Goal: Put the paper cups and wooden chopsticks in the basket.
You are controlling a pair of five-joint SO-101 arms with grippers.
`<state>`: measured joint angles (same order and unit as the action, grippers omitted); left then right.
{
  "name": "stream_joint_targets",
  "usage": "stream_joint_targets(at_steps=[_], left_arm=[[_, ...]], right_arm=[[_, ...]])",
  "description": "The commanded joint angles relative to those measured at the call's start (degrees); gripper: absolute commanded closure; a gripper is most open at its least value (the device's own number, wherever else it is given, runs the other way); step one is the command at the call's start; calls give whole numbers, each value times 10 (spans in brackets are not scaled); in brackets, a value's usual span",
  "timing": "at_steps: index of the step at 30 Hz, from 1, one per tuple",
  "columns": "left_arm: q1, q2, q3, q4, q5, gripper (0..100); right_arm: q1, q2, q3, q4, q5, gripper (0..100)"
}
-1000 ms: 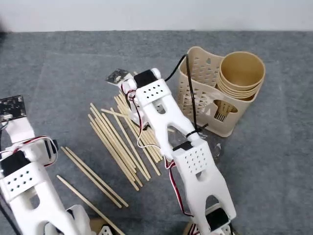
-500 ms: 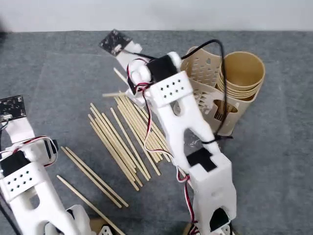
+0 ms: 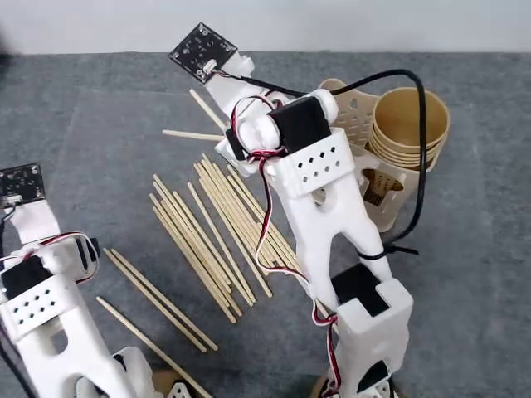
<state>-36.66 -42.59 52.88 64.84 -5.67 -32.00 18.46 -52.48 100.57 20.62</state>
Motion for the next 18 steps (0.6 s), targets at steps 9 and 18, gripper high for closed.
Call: stream_joint_targets(at_steps=[9,18], left_arm=[[-1,1,-4,-10,-4,772],[-1,1,4,-10,-4,772]], right_arm=[[-11,-35,275,-98,6,989],[-11,-35,468,-236,62,987]])
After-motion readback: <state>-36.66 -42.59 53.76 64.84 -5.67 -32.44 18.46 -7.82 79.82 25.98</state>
